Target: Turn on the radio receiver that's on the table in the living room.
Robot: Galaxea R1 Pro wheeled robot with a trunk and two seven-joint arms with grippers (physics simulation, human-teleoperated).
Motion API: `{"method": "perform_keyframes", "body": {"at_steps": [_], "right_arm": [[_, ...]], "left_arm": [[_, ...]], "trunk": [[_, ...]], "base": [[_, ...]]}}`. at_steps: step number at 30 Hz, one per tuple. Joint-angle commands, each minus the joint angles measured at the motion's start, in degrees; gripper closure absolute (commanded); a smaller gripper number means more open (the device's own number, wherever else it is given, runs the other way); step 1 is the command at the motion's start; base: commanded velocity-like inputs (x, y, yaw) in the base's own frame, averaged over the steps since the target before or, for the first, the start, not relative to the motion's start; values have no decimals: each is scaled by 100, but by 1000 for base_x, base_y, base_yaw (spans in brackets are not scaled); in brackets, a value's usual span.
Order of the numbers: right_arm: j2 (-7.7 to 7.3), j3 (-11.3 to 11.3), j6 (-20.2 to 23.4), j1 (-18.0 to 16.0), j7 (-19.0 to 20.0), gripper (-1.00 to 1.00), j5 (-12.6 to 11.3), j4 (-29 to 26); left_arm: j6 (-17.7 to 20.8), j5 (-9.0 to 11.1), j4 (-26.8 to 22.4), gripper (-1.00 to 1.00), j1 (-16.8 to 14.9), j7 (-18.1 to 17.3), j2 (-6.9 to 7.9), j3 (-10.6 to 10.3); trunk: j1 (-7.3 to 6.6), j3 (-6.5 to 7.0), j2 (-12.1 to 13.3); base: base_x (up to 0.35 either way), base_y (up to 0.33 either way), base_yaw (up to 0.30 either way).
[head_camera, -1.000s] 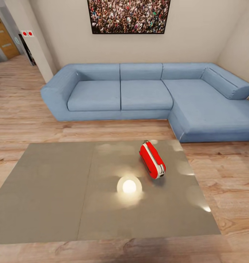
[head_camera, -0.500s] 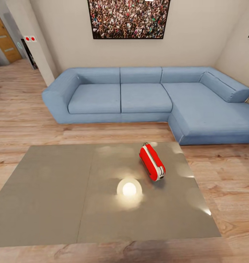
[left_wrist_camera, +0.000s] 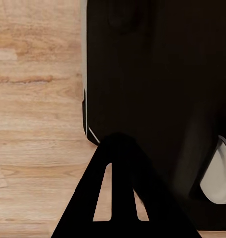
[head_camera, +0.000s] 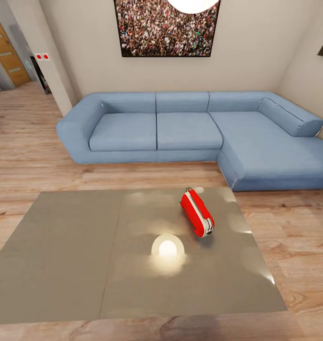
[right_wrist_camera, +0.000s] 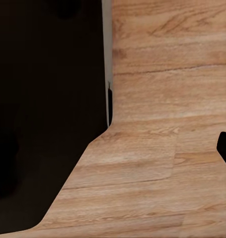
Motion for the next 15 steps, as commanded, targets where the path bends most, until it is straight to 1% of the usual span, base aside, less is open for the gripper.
{"method": "perform_keyframes", "body": {"at_steps": [1, 15], "right_arm": [[0, 0, 1, 0, 0, -100, 0, 0], [-1, 1, 3, 0, 0, -100, 3, 0]], "left_arm": [[0, -2, 0, 100, 0, 0, 3, -3], [0, 3, 0, 100, 0, 0, 5, -3]], "trunk": [[0, 10, 0], [0, 131, 0]], "base": [[0, 0, 0], [0, 0, 0]]}}
